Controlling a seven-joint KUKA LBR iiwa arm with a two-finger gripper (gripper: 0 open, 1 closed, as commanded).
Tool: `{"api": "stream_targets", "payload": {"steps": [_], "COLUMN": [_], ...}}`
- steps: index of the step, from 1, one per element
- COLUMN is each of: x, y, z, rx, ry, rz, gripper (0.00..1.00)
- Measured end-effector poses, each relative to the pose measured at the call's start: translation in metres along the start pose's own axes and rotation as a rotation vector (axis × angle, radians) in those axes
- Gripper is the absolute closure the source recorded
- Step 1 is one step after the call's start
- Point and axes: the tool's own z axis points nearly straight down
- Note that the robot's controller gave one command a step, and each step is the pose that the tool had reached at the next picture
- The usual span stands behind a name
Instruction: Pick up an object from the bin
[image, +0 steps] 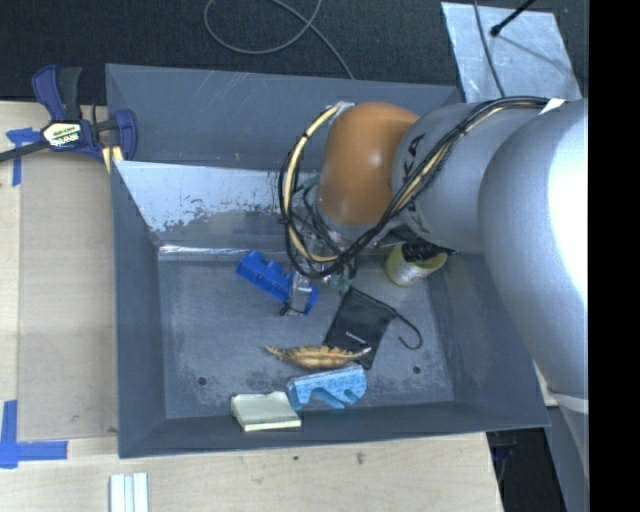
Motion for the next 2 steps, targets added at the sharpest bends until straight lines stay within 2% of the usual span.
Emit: {"api": "stream_targets", "payload": {"steps": [1, 2], "x": [0.0153, 0.0153], "y": [0.0203, 0.0203], "z": [0.0182, 0.0182], "rx": [-0.003, -0.003], "ry": [-0.002, -0.002], "rz": [-0.043, -0.042], "gripper": [1.00, 1.00]}}
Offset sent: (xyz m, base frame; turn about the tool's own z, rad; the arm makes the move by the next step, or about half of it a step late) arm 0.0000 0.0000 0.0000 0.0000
